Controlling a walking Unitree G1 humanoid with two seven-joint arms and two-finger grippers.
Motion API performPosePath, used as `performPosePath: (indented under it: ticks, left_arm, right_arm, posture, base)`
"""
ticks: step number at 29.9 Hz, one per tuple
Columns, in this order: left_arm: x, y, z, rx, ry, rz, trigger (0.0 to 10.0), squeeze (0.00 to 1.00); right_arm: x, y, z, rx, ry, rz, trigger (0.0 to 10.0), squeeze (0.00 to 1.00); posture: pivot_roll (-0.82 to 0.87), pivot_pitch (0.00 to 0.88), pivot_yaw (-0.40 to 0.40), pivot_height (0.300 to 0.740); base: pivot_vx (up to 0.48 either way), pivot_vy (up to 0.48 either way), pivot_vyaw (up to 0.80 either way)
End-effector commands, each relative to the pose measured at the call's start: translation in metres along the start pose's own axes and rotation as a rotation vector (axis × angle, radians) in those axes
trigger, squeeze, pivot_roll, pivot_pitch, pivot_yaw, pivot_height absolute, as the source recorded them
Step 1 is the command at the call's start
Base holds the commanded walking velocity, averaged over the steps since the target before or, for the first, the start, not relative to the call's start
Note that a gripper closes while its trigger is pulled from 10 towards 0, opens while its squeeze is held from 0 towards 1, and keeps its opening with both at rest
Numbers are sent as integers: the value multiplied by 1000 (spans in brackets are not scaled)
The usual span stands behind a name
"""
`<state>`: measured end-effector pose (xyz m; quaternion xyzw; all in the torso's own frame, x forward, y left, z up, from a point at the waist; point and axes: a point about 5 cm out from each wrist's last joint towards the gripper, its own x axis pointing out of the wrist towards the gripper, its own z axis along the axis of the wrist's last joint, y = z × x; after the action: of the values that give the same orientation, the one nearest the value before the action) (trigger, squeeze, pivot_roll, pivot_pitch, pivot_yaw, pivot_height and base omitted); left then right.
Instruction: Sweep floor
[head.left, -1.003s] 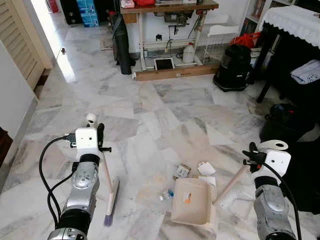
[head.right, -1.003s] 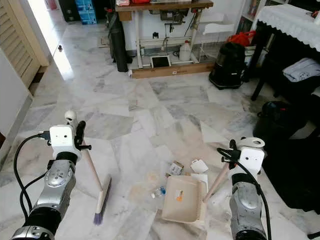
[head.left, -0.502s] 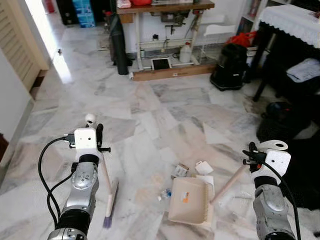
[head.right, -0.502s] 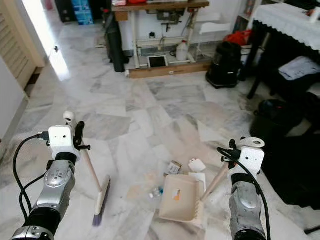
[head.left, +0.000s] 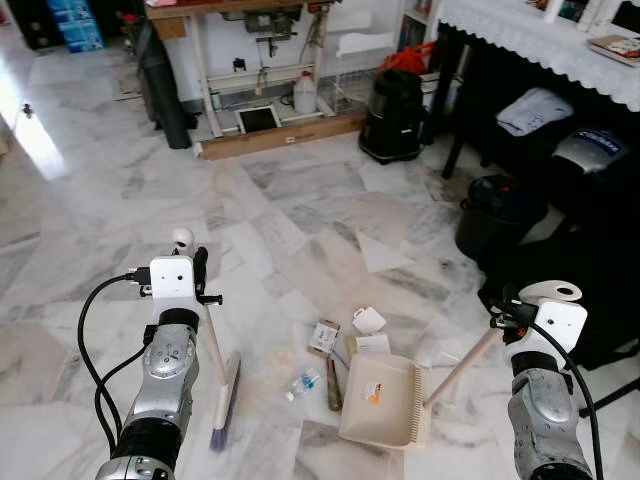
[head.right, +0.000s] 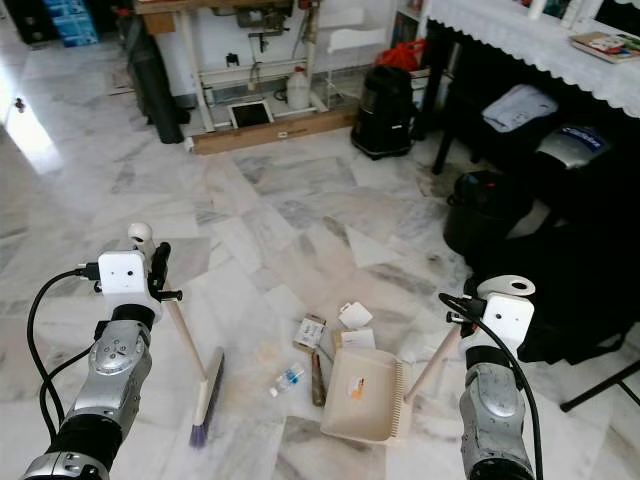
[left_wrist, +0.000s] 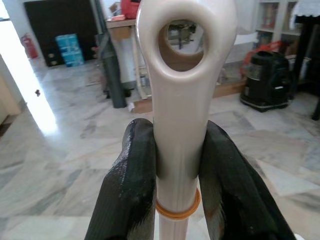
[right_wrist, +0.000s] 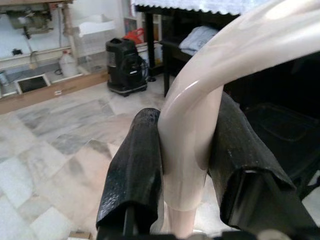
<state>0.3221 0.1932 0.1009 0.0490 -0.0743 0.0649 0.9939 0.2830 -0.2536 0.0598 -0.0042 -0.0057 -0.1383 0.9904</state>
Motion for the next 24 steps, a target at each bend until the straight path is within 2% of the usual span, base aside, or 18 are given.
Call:
performPosePath:
  ticks: [1,7,24]
  left_arm:
    - [3,2,5,2,-21,-2,10000,0]
    - [4,5,5,20,-20,-7,10000,0]
    - [5,3,5,8,-18,-7,10000,0]
  right_arm:
    - [6,-1,9,6,-37,-8,10000,0]
    - [5,-2,8,2,-38,-7,10000,0]
    - [5,-1,8,2,-35,-9,10000,0]
  posture:
    - [-68,0,18,740]
    - [-66,0,19,740]
    - [-67,0,21,740]
  base:
    - [0,292,-744]
    - [0,49,-744]
    - [0,0,-742]
